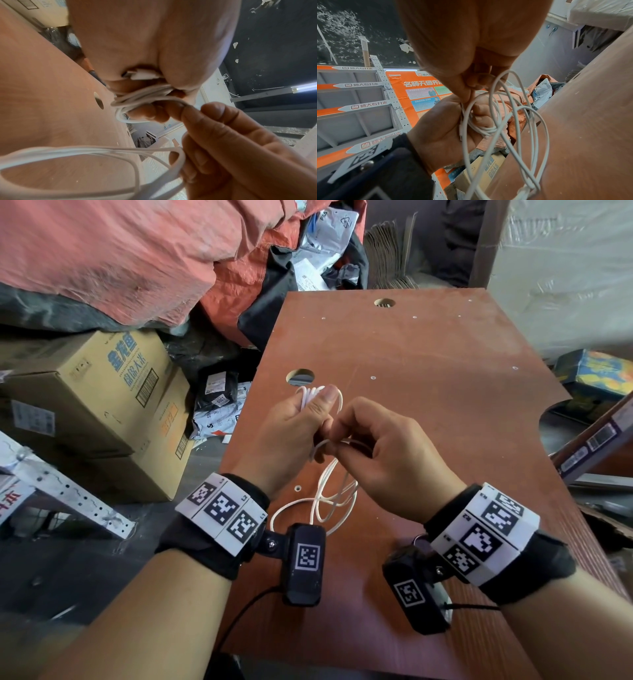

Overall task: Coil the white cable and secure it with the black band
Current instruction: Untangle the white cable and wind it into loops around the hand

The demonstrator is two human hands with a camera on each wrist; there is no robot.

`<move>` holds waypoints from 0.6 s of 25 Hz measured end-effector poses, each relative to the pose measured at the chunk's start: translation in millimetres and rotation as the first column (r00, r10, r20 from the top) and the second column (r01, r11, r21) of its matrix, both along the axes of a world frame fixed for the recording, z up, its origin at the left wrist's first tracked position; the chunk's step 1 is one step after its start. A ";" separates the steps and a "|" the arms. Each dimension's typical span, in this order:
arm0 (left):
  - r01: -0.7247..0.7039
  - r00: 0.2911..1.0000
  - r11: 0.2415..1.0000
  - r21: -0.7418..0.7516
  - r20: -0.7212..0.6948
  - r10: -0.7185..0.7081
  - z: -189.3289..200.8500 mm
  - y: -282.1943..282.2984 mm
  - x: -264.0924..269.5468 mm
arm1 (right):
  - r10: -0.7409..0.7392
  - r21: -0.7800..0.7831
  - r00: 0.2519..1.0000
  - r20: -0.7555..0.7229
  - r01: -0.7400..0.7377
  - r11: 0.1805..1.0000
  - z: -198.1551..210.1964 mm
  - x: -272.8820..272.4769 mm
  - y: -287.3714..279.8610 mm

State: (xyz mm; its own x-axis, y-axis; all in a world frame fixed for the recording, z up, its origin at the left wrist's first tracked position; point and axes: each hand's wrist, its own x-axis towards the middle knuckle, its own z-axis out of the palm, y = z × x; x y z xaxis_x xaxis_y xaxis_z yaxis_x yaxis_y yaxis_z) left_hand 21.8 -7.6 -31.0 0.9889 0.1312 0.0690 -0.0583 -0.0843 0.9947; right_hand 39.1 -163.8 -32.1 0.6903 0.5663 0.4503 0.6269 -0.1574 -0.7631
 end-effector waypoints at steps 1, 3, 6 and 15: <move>-0.007 1.000 1.000 0.021 0.003 0.007 -0.5 -0.2 0.2 | -0.006 -0.004 1.000 0.005 0.006 1.000 0.7 -0.6 0.7; -0.011 1.000 0.999 0.044 -0.002 0.011 0.0 -1.8 -1.0 | -0.056 -0.026 0.996 0.064 0.058 0.998 3.3 -1.5 1.3; -0.013 0.999 1.000 0.019 -0.043 0.013 3.6 -4.0 -3.6 | -0.113 -0.035 0.984 0.136 0.119 0.992 9.2 0.3 -0.9; -0.039 0.988 0.987 -0.157 -0.154 0.015 19.7 13.6 -6.2 | -0.251 -0.111 0.959 0.128 0.266 0.958 -0.3 12.9 -2.6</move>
State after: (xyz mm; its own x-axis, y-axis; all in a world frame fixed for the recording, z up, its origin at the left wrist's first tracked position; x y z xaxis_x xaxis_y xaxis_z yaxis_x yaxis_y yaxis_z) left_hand 15.6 6.0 -11.3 0.9822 0.1553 -0.1059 0.0950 0.0761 0.9926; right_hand 52.0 -166.4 -32.4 0.7699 0.4321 0.4695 0.6321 -0.4155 -0.6541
